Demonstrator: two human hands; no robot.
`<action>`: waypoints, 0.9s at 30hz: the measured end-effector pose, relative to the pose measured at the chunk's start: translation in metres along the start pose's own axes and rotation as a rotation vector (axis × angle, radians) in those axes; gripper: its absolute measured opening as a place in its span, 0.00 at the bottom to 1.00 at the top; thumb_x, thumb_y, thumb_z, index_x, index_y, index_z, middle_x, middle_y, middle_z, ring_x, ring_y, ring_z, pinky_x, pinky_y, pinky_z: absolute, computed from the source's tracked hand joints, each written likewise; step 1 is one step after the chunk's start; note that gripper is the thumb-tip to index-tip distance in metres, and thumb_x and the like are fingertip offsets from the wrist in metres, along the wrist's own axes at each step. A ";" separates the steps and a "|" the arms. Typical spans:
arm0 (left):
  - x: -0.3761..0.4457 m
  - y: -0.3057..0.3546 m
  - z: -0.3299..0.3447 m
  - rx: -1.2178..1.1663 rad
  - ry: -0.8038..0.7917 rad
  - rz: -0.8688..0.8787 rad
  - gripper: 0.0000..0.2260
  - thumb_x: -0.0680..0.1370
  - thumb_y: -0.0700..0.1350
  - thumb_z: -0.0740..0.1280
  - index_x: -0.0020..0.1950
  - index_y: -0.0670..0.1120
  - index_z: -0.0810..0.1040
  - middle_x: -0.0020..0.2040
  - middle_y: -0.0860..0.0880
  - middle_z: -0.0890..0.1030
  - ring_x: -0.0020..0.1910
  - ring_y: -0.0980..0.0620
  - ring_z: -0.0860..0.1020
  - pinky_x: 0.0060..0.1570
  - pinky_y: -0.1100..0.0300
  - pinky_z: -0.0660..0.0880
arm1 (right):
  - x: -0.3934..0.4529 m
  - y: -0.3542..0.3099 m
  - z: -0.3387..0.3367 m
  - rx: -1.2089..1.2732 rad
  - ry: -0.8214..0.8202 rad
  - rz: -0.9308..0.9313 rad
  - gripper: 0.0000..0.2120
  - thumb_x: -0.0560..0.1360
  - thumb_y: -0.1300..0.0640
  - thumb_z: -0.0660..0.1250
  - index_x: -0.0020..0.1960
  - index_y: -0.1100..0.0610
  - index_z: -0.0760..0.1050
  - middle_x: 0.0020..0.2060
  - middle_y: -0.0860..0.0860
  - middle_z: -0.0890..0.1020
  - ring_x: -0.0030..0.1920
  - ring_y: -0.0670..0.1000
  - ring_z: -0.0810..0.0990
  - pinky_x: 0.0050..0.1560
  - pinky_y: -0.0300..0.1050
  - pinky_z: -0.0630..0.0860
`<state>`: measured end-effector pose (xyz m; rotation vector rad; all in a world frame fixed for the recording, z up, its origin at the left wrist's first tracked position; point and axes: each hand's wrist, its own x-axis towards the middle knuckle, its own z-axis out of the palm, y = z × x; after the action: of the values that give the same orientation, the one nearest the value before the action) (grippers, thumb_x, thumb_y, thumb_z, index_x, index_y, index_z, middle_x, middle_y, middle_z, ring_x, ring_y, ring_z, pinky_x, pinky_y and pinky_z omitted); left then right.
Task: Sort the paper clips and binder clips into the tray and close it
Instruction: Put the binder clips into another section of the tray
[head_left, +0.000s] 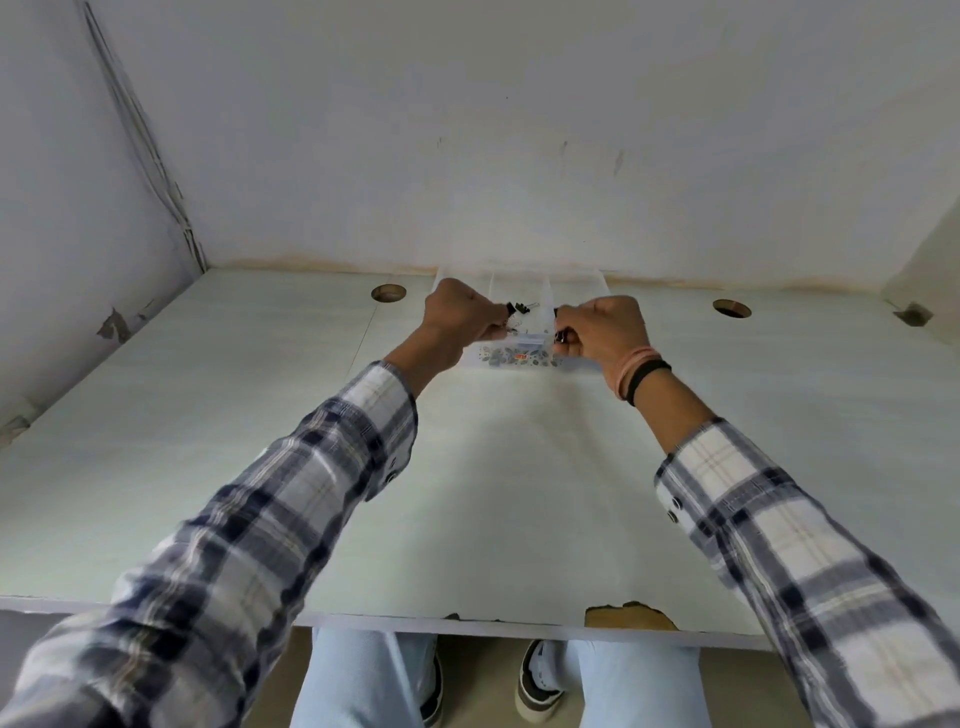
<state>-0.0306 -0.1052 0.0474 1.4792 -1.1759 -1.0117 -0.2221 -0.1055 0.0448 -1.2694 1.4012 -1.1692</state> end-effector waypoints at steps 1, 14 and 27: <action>0.008 0.006 0.005 -0.015 0.026 -0.006 0.10 0.73 0.35 0.77 0.34 0.35 0.80 0.38 0.36 0.84 0.40 0.41 0.87 0.49 0.48 0.84 | 0.009 -0.005 0.003 -0.001 0.017 -0.008 0.07 0.68 0.67 0.72 0.33 0.65 0.77 0.29 0.59 0.79 0.27 0.57 0.83 0.42 0.55 0.85; 0.028 -0.013 0.001 0.239 0.291 0.154 0.07 0.71 0.37 0.63 0.33 0.41 0.75 0.31 0.43 0.72 0.27 0.48 0.74 0.32 0.55 0.74 | 0.055 0.013 0.000 -0.505 0.251 -0.263 0.10 0.70 0.62 0.66 0.40 0.70 0.80 0.41 0.65 0.85 0.45 0.64 0.83 0.52 0.52 0.80; -0.018 -0.063 -0.027 -0.103 0.254 -0.120 0.25 0.79 0.47 0.65 0.76 0.45 0.70 0.69 0.45 0.77 0.59 0.48 0.75 0.54 0.58 0.70 | 0.019 0.056 -0.021 -0.095 0.260 0.080 0.22 0.77 0.58 0.62 0.71 0.57 0.74 0.69 0.54 0.76 0.67 0.56 0.75 0.70 0.50 0.70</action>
<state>0.0037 -0.0777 -0.0077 1.5590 -0.8513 -0.9179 -0.2537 -0.1214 -0.0075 -1.1442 1.6994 -1.2597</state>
